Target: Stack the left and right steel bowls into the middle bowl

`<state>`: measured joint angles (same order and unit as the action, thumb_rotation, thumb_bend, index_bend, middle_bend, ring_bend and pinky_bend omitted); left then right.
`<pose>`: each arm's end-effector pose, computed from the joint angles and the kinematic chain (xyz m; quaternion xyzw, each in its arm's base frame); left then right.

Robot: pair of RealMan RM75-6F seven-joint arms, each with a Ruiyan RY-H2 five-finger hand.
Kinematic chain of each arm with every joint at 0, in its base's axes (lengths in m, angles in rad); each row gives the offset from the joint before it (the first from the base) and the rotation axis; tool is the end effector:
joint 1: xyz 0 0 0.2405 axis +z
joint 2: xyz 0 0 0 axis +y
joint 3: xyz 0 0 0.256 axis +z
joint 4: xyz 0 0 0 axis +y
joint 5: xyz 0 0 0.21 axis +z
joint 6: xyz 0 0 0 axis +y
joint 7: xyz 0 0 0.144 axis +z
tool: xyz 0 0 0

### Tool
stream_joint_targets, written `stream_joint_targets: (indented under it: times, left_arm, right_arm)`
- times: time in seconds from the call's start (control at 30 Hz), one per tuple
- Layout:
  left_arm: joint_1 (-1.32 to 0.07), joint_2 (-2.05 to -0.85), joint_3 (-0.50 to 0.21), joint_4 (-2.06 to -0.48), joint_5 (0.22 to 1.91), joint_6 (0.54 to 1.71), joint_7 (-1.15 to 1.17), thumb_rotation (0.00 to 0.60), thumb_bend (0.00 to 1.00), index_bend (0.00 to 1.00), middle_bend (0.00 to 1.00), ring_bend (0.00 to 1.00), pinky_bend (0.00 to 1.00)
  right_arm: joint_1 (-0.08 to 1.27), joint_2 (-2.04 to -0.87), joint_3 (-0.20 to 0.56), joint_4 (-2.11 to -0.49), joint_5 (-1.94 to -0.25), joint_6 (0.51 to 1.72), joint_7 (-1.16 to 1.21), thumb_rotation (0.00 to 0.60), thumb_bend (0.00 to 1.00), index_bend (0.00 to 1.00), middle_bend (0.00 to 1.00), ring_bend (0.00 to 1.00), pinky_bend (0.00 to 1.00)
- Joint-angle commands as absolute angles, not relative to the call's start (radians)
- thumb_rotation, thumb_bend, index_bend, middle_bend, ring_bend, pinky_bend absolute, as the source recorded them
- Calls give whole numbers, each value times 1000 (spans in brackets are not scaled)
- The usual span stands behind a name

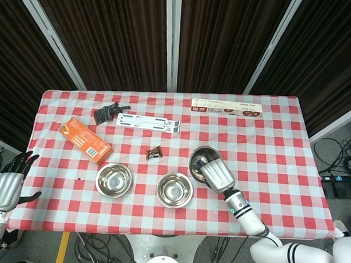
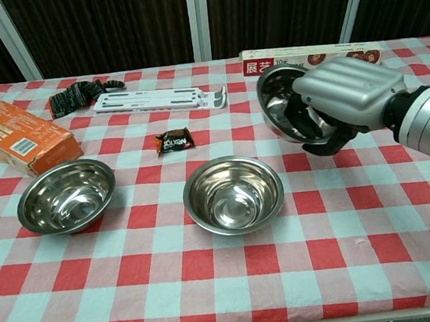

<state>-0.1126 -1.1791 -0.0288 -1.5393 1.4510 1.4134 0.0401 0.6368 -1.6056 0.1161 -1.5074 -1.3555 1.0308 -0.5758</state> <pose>-0.3272 0.1858 0.1370 -0.6108 -0.4014 -0.3461 0.5883 -0.1432 -0.2956 -0.0357 0.8044 -0.2390 0.3517 0.4149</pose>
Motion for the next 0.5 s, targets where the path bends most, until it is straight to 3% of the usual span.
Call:
stream_joint_targets:
  times: [0.03, 0.2, 0.5]
  left_arm:
    - [-111, -1176, -31, -1542, 1448, 1415, 39, 600, 109, 162, 172, 112, 267]
    - [-109, -1171, -30, -1547, 1441, 1413, 37, 600, 109, 162, 172, 113, 271]
    - [-105, -1176, -30, -1528, 1431, 1405, 13, 600, 109, 162, 172, 113, 271]
  right_arm:
    - [660, -1584, 98, -1643, -1397, 1034, -640, 600, 331, 696, 650, 653, 670]
    - [678, -1595, 95, -1735, -1331, 984, -677, 600, 331, 700, 649, 651, 670]
    - [705, -1622, 82, -1740, -1238, 947, -733, 600, 314, 699, 641, 649, 670]
